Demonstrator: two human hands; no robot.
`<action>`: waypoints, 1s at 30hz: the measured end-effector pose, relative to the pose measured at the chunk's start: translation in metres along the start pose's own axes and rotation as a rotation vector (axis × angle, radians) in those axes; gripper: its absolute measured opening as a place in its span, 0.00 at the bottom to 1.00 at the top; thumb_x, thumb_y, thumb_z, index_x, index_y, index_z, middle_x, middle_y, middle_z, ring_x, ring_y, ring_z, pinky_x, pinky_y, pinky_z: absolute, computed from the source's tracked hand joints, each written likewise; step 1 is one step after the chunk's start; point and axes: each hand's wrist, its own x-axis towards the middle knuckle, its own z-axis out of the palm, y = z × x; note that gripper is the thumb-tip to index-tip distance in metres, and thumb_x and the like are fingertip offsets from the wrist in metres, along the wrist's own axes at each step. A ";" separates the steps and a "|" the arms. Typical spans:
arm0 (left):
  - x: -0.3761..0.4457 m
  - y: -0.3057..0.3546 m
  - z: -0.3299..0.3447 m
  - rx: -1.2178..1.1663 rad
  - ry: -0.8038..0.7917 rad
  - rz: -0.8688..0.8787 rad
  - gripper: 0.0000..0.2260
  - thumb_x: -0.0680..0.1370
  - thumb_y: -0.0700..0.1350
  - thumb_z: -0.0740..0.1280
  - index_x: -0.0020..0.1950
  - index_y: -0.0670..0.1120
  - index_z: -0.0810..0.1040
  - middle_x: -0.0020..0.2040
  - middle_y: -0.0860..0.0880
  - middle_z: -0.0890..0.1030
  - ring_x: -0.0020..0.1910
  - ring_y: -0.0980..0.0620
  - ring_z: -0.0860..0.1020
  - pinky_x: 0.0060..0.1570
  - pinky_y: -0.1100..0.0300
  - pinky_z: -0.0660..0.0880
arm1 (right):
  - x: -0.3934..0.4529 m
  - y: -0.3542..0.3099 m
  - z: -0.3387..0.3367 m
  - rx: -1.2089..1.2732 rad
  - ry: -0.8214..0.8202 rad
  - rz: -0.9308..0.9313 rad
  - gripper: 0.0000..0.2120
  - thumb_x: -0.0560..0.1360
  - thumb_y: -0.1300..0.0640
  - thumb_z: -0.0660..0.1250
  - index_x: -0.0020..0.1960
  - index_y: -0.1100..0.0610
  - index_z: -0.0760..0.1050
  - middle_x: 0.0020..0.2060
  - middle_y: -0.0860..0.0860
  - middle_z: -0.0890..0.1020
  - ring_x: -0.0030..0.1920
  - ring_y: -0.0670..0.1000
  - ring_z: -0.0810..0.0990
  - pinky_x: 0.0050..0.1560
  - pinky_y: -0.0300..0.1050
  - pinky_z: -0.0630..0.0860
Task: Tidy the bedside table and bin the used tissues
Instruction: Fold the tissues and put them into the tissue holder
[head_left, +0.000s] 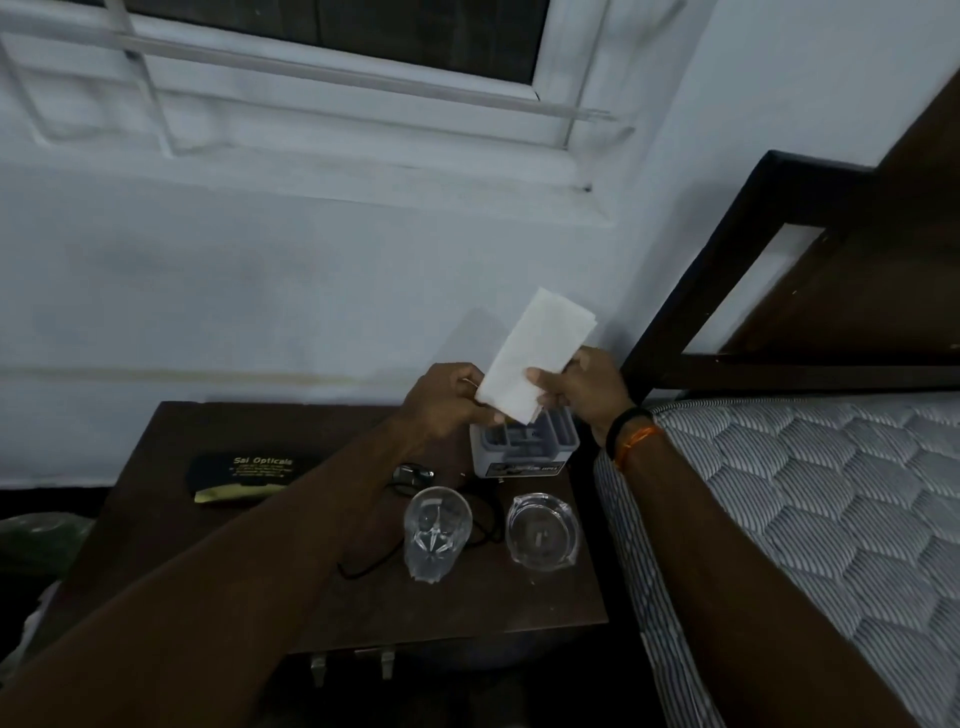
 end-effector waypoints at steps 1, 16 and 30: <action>0.006 -0.004 0.003 0.140 0.006 0.025 0.25 0.59 0.39 0.82 0.53 0.41 0.79 0.52 0.44 0.83 0.49 0.48 0.80 0.46 0.55 0.77 | 0.002 0.001 -0.005 0.016 0.020 -0.009 0.17 0.72 0.67 0.73 0.60 0.68 0.76 0.55 0.61 0.82 0.48 0.55 0.82 0.36 0.41 0.83; 0.039 -0.044 0.028 0.803 -0.096 0.104 0.50 0.52 0.61 0.79 0.69 0.47 0.66 0.63 0.48 0.71 0.60 0.45 0.70 0.58 0.44 0.73 | 0.031 0.046 -0.029 -0.157 -0.090 0.121 0.20 0.72 0.73 0.70 0.63 0.68 0.74 0.60 0.63 0.80 0.56 0.64 0.81 0.43 0.48 0.84; 0.051 -0.029 0.003 0.561 -0.004 0.204 0.23 0.65 0.53 0.79 0.56 0.47 0.80 0.54 0.47 0.80 0.53 0.49 0.79 0.52 0.57 0.76 | 0.040 0.065 -0.009 -0.324 0.097 0.007 0.14 0.67 0.61 0.78 0.50 0.59 0.80 0.48 0.58 0.85 0.47 0.58 0.85 0.43 0.61 0.83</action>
